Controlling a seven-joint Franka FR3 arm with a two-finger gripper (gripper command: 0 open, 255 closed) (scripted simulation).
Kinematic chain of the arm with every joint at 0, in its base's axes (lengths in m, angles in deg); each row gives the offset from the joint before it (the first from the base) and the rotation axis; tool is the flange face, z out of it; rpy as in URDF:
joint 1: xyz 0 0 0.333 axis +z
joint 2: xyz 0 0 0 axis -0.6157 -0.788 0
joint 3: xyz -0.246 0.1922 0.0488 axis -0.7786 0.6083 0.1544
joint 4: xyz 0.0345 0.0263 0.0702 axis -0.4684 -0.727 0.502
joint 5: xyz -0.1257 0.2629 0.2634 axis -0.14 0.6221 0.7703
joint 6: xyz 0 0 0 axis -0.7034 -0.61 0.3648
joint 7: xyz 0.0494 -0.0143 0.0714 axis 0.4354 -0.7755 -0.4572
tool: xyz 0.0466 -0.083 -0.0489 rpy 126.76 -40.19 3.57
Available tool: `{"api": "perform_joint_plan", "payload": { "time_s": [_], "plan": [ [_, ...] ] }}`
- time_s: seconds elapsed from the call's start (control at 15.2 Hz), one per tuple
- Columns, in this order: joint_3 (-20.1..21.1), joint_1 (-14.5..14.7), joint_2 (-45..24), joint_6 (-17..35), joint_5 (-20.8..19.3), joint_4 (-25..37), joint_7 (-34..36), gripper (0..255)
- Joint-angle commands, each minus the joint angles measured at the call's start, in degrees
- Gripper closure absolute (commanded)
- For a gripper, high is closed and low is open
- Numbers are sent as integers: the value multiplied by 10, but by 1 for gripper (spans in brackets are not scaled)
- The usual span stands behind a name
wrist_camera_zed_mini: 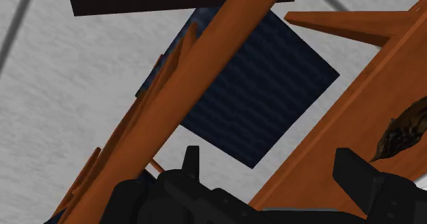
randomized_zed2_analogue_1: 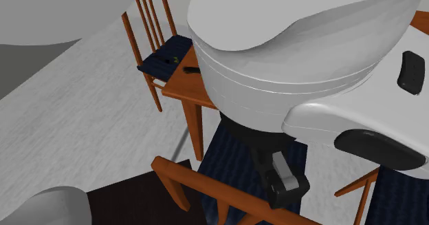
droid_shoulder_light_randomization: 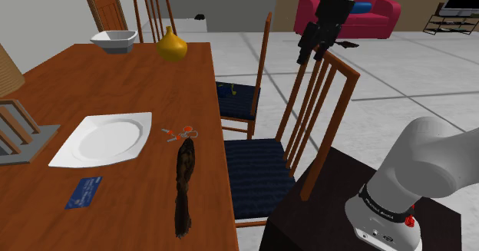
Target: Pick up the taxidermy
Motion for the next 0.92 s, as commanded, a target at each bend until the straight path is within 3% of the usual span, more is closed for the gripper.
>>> {"api": "perform_joint_plan", "payload": {
  "time_s": [0.0, 0.86],
  "plan": [
    [0, 0, 0, 0, 0, 0, 0, 0],
    [174, 14, -86, 108, 101, -36, 244, 0]
  ]
}}
